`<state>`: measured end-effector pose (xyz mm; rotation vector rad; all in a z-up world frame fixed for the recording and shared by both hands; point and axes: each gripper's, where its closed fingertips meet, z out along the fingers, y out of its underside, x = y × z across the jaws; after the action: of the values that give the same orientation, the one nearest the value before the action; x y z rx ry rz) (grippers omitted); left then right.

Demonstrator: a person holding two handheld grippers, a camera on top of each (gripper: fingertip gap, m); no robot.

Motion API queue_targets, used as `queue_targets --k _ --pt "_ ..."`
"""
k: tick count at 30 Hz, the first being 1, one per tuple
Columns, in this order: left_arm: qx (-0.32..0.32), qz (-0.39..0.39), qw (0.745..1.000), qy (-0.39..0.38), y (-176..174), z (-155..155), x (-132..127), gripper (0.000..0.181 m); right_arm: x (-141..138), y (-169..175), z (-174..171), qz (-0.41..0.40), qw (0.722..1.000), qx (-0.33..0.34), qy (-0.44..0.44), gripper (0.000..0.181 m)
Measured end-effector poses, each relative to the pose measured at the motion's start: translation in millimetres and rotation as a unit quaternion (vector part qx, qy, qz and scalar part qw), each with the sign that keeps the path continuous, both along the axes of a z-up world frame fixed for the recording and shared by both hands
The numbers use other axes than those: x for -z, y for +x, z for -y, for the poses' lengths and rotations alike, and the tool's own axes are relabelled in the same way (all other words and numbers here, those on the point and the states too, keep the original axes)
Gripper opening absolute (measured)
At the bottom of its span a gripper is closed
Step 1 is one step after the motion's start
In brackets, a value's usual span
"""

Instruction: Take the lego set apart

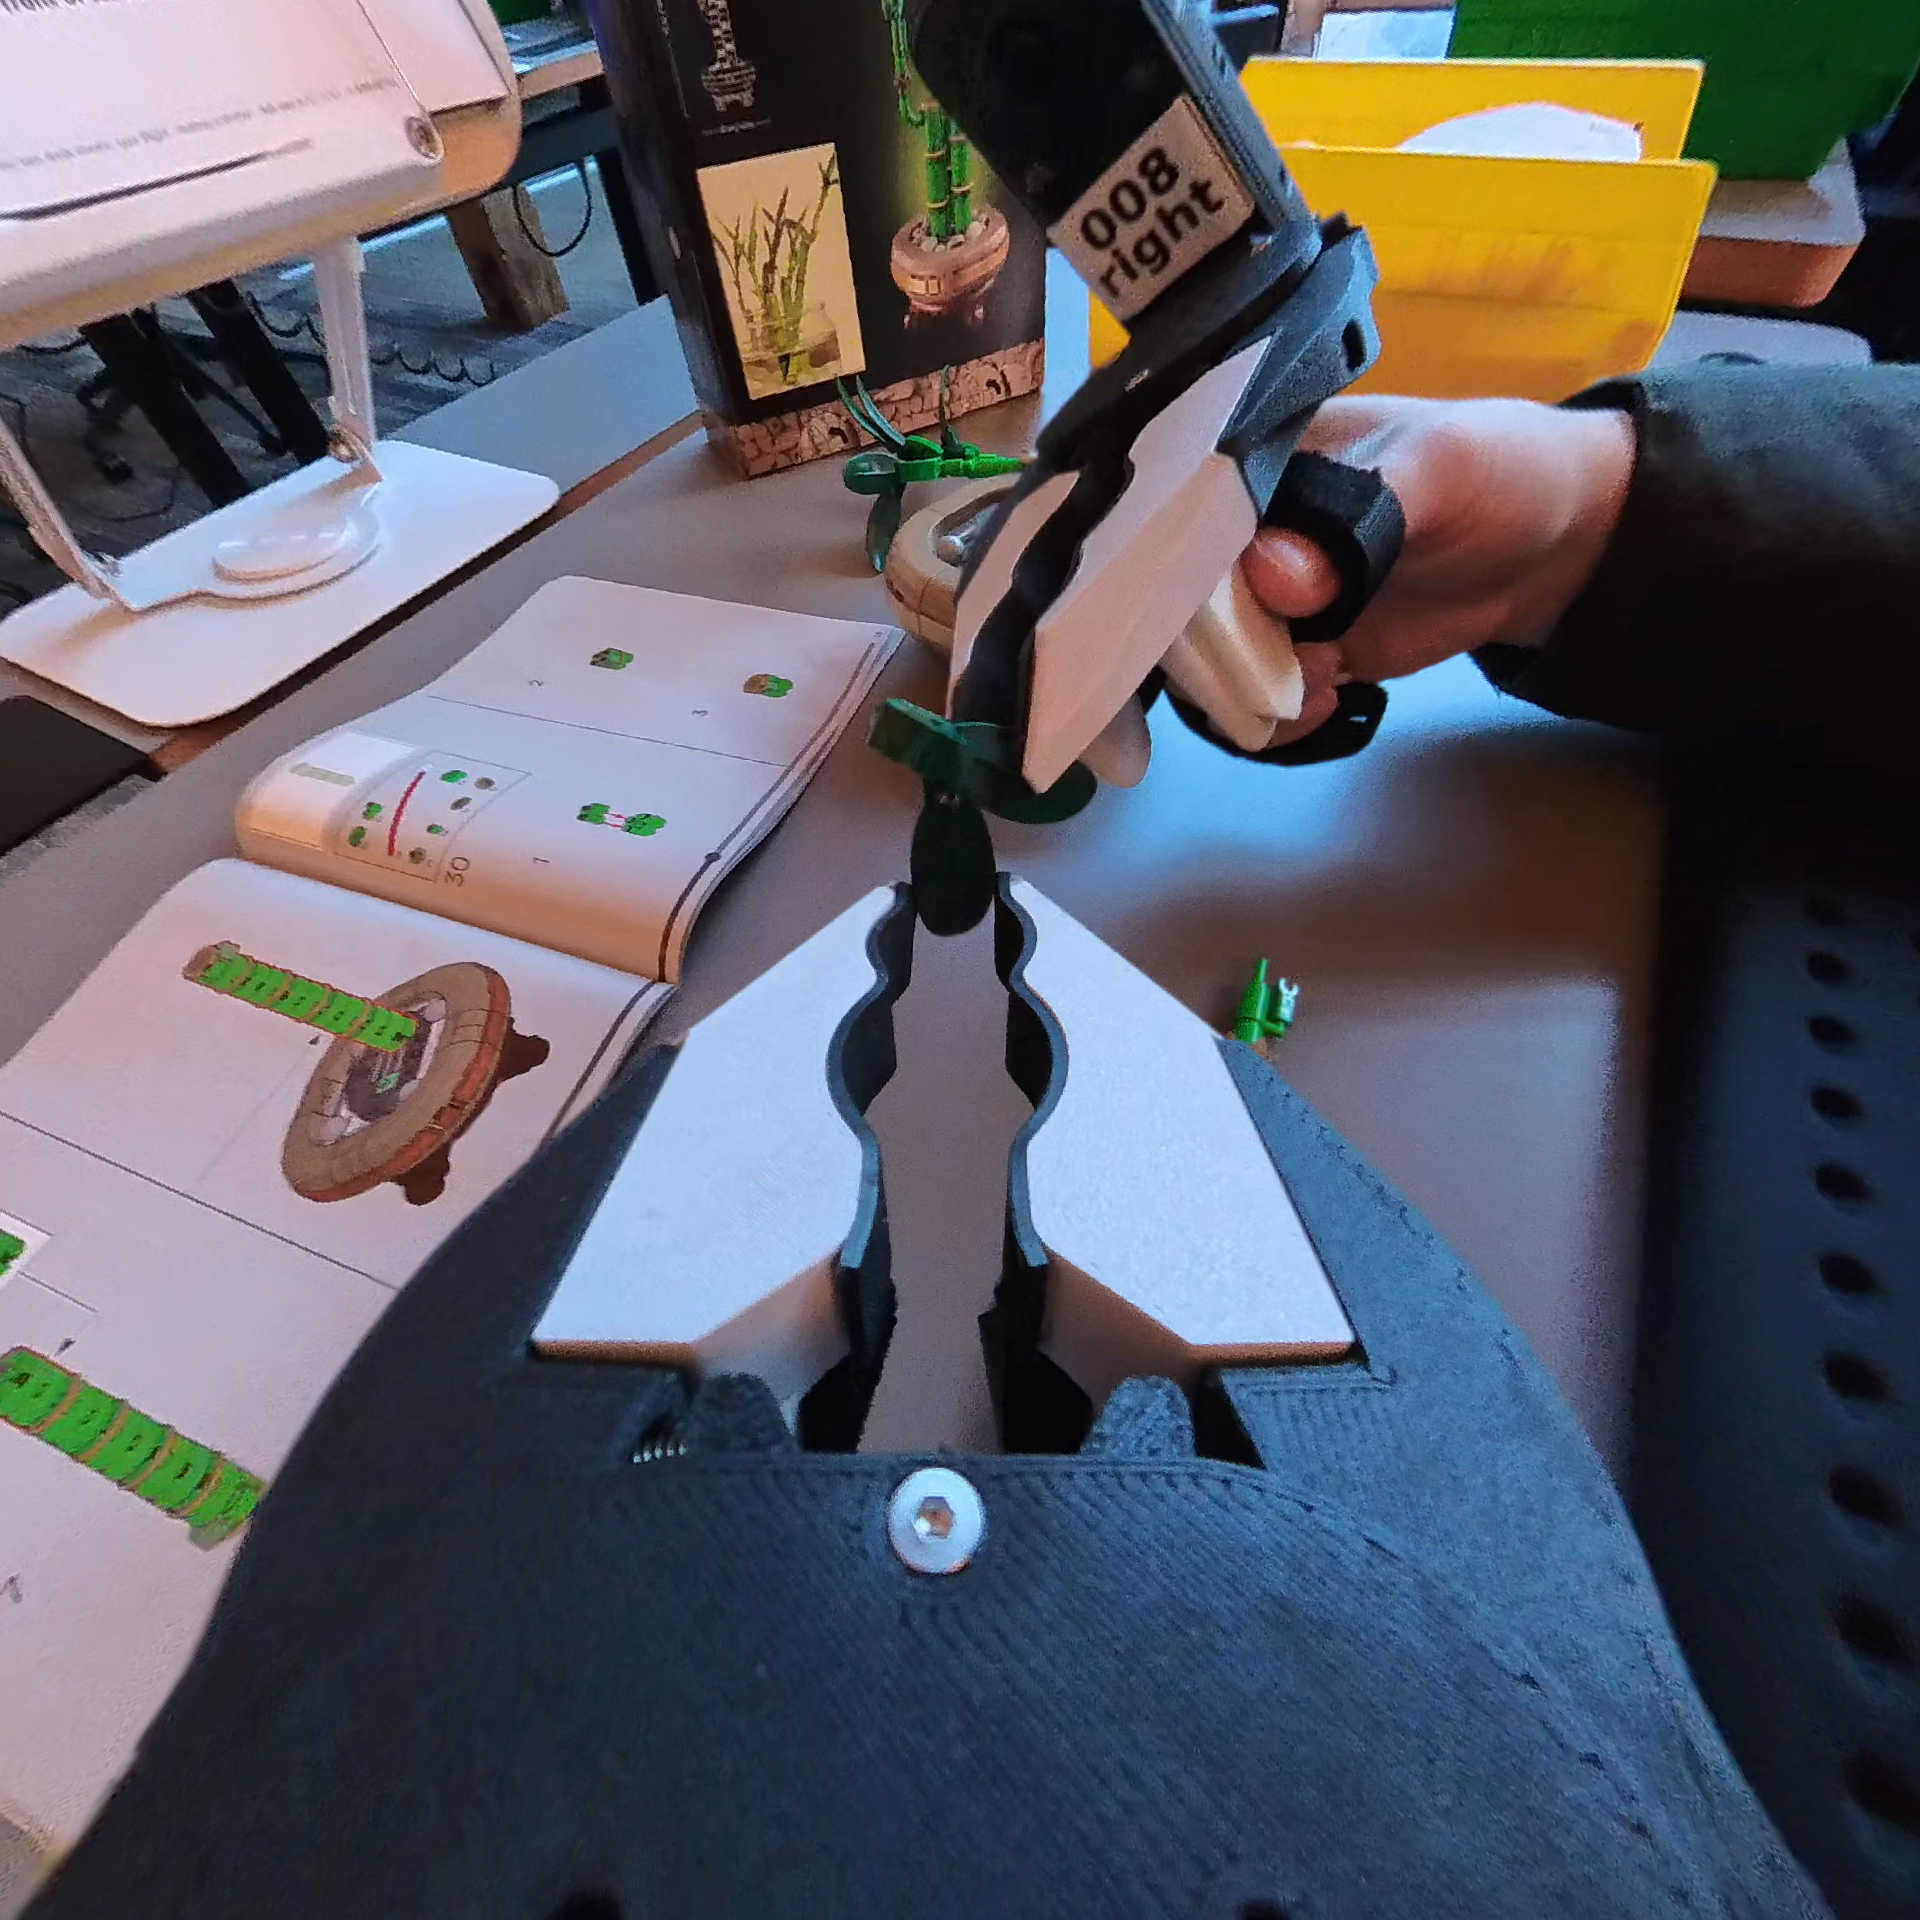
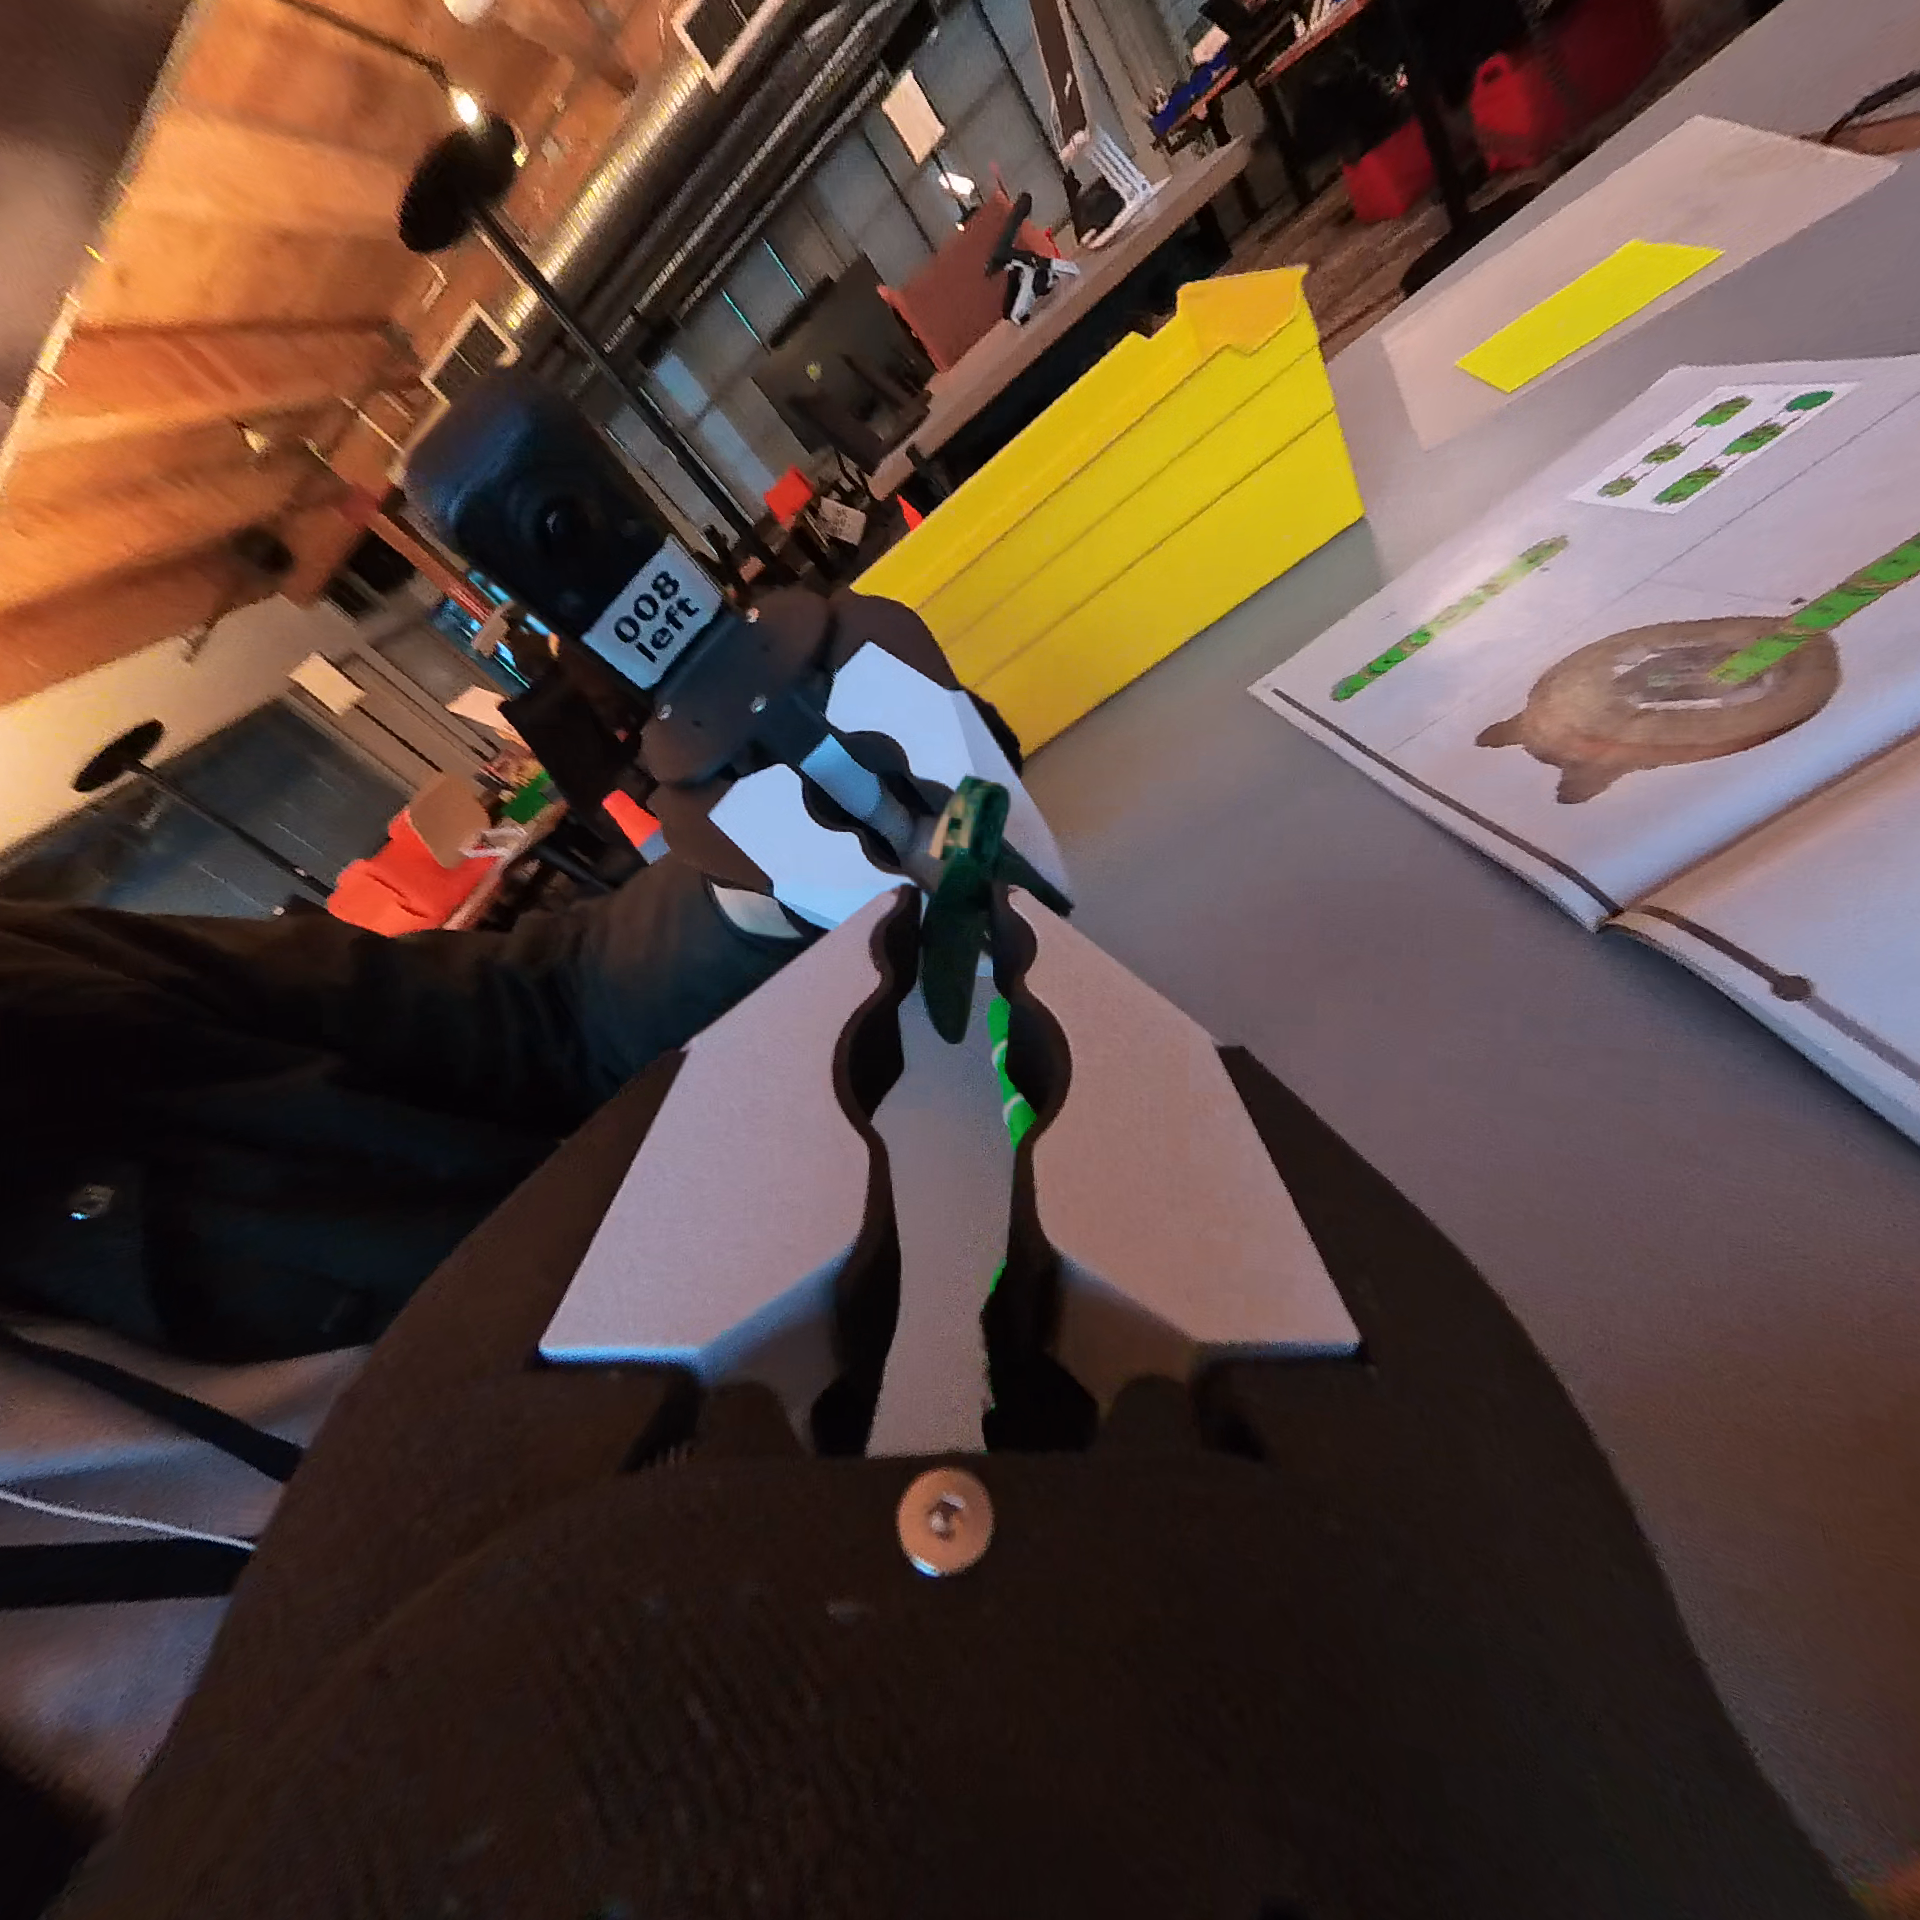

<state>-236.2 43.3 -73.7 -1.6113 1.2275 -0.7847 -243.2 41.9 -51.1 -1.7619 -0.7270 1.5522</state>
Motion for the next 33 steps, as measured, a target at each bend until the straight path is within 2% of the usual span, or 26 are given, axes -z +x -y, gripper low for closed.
queue_targets --k 6,11,16,18,19,20,21,22,24,26,30,32,33 --pt "-0.007 0.007 1.000 0.016 -2 -2 -6 0.014 -5 -2 -6 0.019 0.998 0.040 0.037 0.016" --pt "-0.023 0.026 0.999 -0.033 -6 -7 -7 0.013 -5 -2 -10 0.079 0.985 0.076 0.134 0.019" --pt "-0.033 0.025 0.999 -0.035 -7 -11 -6 0.013 3 -10 -16 0.100 0.980 0.107 0.135 0.020" --pt "-0.038 0.013 0.999 -0.020 -7 -12 -5 0.013 4 -10 -18 0.108 0.977 0.119 0.140 0.017" --pt "-0.038 0.009 0.999 -0.014 -7 -12 -4 0.013 3 -10 -17 0.112 0.976 0.116 0.147 0.007" --pt "-0.031 0.010 0.999 -0.013 -6 -9 -4 0.005 2 -9 -16 0.117 0.973 0.116 0.159 0.002" --pt "-0.028 0.018 0.999 -0.017 -5 -8 -6 0.005 1 -8 -15 0.123 0.971 0.119 0.169 0.002" --pt "-0.023 0.028 0.999 -0.028 -4 -7 -7 0.006 -1 -8 -14 0.127 0.969 0.117 0.175 0.001" --pt "-0.009 0.057 0.996 -0.067 -3 -3 -12 0.019 -4 -3 -17 0.141 0.962 0.133 0.192 0.001" --pt "0.010 0.113 0.987 -0.116 -3 0 -25 0.028 -7 2 -20 0.165 0.948 0.147 0.230 0.001" --pt "0.041 0.220 0.949 -0.222 -10 1 -48 0.021 -7 5 -22 0.233 0.901 0.166 0.327 0.001" --pt "0.057 0.244 0.926 -0.281 -11 3 -49 0.007 -9 2 -20 0.258 0.874 0.172 0.375 0.001" --pt "0.069 0.253 0.912 -0.314 -11 5 -49 0.005 -10 0 -20 0.268 0.862 0.173 0.394 0.001"
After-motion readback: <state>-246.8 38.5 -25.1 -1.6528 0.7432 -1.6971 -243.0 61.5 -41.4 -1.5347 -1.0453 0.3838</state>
